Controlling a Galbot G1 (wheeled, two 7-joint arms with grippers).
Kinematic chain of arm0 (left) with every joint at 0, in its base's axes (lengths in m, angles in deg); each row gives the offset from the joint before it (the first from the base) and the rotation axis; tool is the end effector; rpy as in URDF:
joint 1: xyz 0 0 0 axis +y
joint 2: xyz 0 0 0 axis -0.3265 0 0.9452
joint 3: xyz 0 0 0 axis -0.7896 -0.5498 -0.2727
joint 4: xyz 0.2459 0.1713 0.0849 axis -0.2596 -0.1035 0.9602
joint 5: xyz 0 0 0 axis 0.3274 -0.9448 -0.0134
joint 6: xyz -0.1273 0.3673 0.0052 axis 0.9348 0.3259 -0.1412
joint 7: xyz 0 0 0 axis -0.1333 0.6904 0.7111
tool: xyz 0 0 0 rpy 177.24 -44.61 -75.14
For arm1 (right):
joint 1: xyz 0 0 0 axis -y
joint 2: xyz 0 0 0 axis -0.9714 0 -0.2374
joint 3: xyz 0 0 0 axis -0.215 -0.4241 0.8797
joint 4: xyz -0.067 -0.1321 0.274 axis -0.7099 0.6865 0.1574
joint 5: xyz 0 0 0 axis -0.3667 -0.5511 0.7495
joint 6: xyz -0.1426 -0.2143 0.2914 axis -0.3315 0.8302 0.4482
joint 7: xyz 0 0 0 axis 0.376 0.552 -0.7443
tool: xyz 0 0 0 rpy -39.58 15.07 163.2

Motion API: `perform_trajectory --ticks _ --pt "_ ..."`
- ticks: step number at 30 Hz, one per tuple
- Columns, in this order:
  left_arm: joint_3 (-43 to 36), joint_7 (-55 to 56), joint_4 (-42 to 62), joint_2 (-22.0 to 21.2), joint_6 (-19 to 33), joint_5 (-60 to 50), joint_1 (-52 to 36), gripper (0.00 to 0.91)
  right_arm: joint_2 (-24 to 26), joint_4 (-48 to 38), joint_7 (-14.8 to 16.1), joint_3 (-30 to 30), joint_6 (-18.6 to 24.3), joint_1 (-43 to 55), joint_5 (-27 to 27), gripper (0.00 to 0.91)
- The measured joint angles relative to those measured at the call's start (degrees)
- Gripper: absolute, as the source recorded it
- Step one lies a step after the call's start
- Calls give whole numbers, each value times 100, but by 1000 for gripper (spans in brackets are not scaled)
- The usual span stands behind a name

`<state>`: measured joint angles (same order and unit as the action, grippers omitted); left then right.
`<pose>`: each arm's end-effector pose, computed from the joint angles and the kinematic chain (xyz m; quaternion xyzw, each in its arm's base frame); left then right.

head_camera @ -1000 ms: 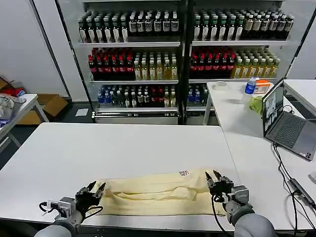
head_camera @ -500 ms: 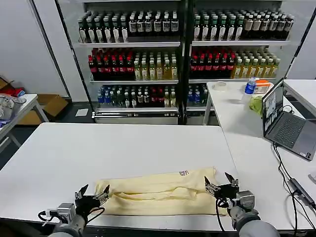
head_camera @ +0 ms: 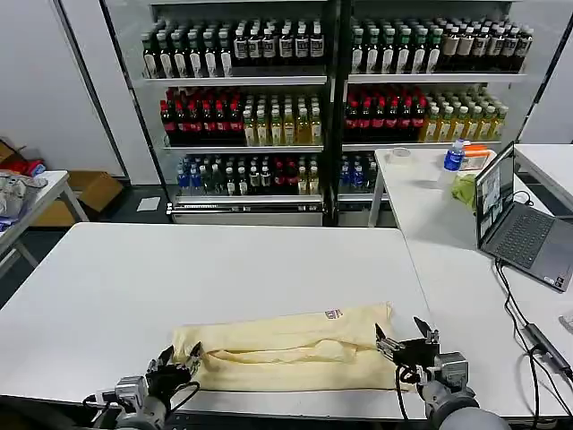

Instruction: Fold and organize the clothes.

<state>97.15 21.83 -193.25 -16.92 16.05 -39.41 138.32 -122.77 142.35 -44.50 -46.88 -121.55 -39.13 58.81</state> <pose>0.2389 0.0357 -0.2718 0.0199 -0.9597 0.0524 0.2752 0.2401 -0.0086 -0.1971 0.0494 -0.9724 0.0513 0.2223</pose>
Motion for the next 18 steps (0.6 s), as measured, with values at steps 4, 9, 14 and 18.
perform_trajectory --ticks 4,9,14,18 --pt "2 5 13 -60 9 32 9 10 12 18 -2 15 3 -8 2 907" --pt "17 -5 39 -111 11 108 -1 10 39 39 -7 48 5 -3 24 907" --pt "70 -26 16 -127 9 229 1 10 69 58 -8 90 6 0 64 907" --pt "133 -33 -30 -95 -8 344 7 10 90 66 -11 121 6 8 104 907"
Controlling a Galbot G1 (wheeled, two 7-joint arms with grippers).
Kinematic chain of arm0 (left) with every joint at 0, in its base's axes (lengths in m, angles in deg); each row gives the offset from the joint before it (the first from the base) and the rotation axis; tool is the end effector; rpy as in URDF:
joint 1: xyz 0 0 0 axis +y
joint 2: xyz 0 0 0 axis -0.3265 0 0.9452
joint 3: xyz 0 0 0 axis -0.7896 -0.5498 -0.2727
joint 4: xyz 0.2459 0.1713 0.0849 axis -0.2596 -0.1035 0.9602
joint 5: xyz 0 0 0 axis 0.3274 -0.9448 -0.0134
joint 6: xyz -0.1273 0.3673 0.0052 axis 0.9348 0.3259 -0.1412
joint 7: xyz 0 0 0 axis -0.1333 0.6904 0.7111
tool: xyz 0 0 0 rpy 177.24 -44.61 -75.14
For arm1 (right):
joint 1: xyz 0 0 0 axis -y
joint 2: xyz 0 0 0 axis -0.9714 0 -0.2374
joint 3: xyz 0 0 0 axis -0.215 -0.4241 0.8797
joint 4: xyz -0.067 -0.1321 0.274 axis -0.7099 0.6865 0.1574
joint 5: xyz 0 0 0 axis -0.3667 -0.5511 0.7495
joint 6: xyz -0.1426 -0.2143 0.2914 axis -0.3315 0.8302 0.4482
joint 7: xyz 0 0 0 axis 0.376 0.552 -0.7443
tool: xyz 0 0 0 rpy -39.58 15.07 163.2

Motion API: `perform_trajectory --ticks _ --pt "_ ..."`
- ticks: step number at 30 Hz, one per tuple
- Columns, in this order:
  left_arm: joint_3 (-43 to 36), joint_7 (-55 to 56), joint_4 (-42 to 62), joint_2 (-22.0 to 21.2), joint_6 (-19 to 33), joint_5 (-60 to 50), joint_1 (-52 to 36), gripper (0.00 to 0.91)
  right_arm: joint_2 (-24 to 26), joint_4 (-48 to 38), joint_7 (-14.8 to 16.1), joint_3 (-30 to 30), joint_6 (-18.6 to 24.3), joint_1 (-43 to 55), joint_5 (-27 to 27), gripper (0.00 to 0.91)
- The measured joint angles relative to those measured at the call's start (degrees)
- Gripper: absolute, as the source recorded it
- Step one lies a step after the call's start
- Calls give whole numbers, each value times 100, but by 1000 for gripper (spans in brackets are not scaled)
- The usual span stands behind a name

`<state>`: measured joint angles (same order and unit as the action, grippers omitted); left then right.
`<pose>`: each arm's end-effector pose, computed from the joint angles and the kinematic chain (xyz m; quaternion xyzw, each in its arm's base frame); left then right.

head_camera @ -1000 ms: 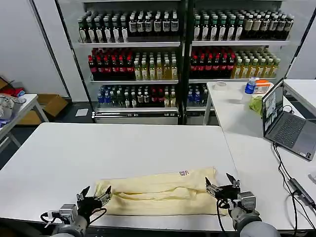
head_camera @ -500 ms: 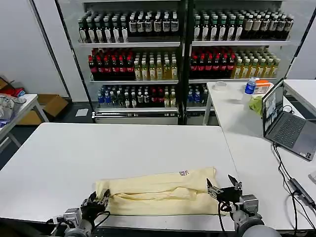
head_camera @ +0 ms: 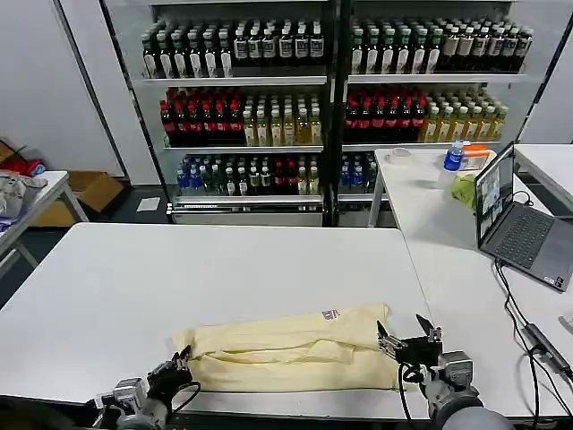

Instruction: Fold and organize the clothes.

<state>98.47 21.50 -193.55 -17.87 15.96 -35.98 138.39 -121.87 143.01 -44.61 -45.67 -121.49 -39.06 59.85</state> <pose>0.2393 0.0408 -0.2687 0.0214 -0.9575 0.0874 0.2741 0.2412 -0.0134 -0.1898 0.0468 -0.9742 0.0522 0.2146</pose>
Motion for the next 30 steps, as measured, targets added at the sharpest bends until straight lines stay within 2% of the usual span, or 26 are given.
perform_trajectory --ticks 10,22,30 --pt "589 -64 -5 364 -76 425 22 10 54 4 0 43 10 46 90 907" --pt "1907 -85 277 1390 -303 1188 -27 10 55 2 2 7 12 137 125 907" --pt "2203 -30 143 1833 -362 1515 -136 10 48 20 -26 27 5 124 114 907"
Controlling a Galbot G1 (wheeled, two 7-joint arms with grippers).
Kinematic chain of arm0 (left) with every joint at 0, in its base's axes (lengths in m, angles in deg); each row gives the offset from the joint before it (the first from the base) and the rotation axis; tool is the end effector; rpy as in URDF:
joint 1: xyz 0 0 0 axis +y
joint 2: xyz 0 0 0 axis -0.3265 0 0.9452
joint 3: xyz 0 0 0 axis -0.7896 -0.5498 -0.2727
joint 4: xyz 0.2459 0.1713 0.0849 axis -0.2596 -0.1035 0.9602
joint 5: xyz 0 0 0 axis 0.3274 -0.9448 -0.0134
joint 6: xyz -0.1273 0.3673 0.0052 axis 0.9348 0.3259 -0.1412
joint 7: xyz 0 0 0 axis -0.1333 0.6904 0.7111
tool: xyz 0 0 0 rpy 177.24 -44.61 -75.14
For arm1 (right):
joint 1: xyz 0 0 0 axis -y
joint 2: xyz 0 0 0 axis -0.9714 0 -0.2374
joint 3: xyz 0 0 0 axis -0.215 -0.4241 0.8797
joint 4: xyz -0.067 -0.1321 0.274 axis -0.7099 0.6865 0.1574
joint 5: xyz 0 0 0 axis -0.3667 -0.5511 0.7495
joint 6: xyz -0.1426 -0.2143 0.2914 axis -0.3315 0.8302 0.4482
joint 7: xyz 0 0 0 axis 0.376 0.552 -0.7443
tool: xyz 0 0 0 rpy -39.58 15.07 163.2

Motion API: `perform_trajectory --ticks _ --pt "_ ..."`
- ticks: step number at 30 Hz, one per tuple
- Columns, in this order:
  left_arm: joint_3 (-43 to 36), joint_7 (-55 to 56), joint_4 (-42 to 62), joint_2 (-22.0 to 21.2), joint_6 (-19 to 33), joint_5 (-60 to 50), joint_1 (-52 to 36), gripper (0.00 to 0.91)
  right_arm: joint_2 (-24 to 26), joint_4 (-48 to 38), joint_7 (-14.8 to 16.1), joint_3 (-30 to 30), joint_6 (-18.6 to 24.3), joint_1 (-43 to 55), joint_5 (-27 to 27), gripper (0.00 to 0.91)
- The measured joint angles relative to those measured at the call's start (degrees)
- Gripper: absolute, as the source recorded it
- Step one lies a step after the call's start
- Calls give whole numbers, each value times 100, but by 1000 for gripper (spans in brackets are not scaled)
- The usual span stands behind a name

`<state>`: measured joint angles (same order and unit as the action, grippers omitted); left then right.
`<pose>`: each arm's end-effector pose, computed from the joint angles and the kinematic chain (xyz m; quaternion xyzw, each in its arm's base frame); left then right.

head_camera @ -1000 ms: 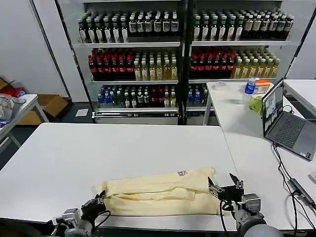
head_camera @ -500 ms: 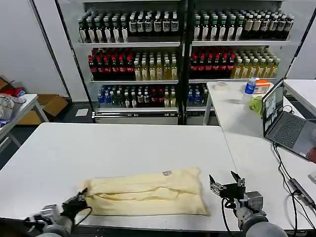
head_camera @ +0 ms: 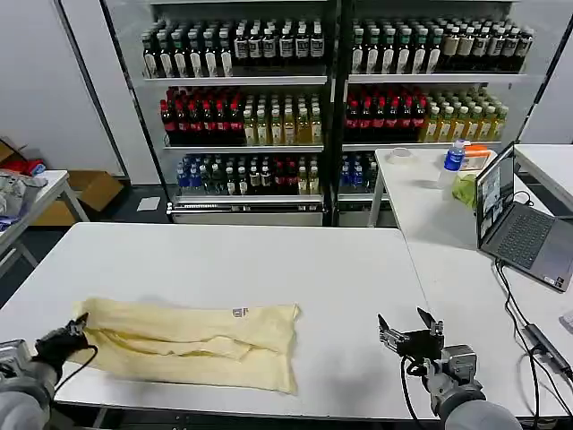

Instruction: Fold and organize the clothes.

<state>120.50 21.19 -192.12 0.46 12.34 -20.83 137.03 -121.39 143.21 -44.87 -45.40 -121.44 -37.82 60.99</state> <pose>0.2638 0.1873 -0.1783 0.1086 -0.9693 0.0201 0.2197 0.2454 -0.0147 -0.1826 0.0472 -0.9765 0.0486 0.2045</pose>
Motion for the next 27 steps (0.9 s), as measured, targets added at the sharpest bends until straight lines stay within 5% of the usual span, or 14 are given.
perform_trajectory --ticks 8,27 --pt "-262 126 -637 -90 -26 574 -19 10 -70 -20 -3 -70 -10 25 -65 907" --pt "-1830 385 -1327 -1060 -40 1792 -342 10 -184 -159 5 -196 -20 79 -203 907"
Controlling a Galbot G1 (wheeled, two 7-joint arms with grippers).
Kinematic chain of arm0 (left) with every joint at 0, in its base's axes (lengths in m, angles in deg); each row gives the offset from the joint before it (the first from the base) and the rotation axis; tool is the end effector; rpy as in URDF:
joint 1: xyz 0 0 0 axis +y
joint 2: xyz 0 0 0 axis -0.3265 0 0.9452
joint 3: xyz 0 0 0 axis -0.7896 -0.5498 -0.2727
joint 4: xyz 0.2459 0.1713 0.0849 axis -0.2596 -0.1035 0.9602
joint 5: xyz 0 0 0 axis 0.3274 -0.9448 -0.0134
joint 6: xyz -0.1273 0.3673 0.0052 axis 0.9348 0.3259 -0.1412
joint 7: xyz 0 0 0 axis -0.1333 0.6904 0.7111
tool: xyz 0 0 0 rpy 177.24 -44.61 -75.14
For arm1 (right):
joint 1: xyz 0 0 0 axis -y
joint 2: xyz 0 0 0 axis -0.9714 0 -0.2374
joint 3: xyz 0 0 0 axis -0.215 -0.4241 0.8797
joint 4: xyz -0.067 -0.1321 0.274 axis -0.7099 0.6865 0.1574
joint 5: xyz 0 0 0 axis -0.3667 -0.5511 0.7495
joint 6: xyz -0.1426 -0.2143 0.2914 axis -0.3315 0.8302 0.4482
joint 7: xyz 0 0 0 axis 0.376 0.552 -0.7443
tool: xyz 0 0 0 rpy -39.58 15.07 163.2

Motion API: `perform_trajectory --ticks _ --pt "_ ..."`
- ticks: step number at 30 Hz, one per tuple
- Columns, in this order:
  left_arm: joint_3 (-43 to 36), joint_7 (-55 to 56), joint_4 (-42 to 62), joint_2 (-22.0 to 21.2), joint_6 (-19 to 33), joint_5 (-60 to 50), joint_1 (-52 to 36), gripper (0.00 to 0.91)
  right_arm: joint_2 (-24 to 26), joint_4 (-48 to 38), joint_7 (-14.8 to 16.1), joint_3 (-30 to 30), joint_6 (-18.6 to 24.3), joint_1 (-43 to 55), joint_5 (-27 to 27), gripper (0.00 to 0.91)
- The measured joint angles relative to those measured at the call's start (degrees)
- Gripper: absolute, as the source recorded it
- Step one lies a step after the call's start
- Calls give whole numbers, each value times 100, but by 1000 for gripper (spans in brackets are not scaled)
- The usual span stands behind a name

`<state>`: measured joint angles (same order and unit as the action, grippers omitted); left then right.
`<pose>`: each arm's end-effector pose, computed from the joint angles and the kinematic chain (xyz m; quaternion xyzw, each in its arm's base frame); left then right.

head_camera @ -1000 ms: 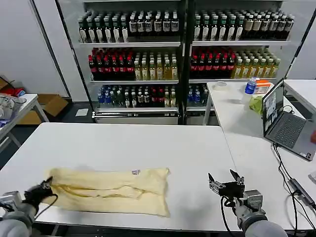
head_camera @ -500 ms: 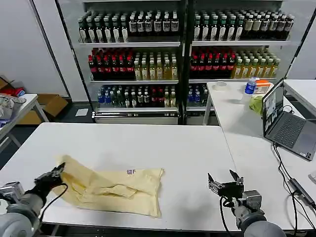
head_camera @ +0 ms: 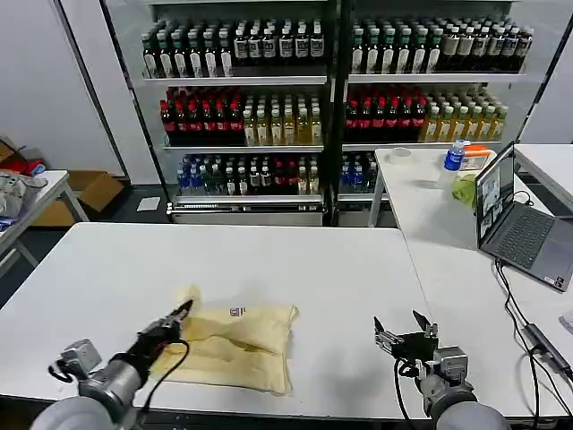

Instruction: Fold and organize the clothes.

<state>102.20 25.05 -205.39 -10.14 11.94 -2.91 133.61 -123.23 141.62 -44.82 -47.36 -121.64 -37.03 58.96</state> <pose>0.2490 0.0468 -0.1609 -0.0966 -0.9363 0.2584 0.2171 0.2478 -0.0076 -0.1937 0.0462 -0.9748 0.0483 0.2128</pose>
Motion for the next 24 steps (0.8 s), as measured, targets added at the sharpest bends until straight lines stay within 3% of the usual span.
perform_trajectory --ticks 18,19,20,22,24 --pt "-1306 213 452 -733 -7 -937 -397 10 67 -133 33 -194 9 185 16 907" --pt "-1347 216 479 -755 -7 -969 -427 60 66 -136 33 -204 10 194 17 907" --pt "-1386 217 505 -777 -6 -1001 -454 433 66 -137 33 -213 11 204 16 907" --pt "-1468 215 557 -825 -6 -1071 -507 907 65 -139 36 -232 12 216 16 907" --pt "-1535 206 593 -864 -7 -1125 -546 907 62 -140 35 -243 14 221 16 907"
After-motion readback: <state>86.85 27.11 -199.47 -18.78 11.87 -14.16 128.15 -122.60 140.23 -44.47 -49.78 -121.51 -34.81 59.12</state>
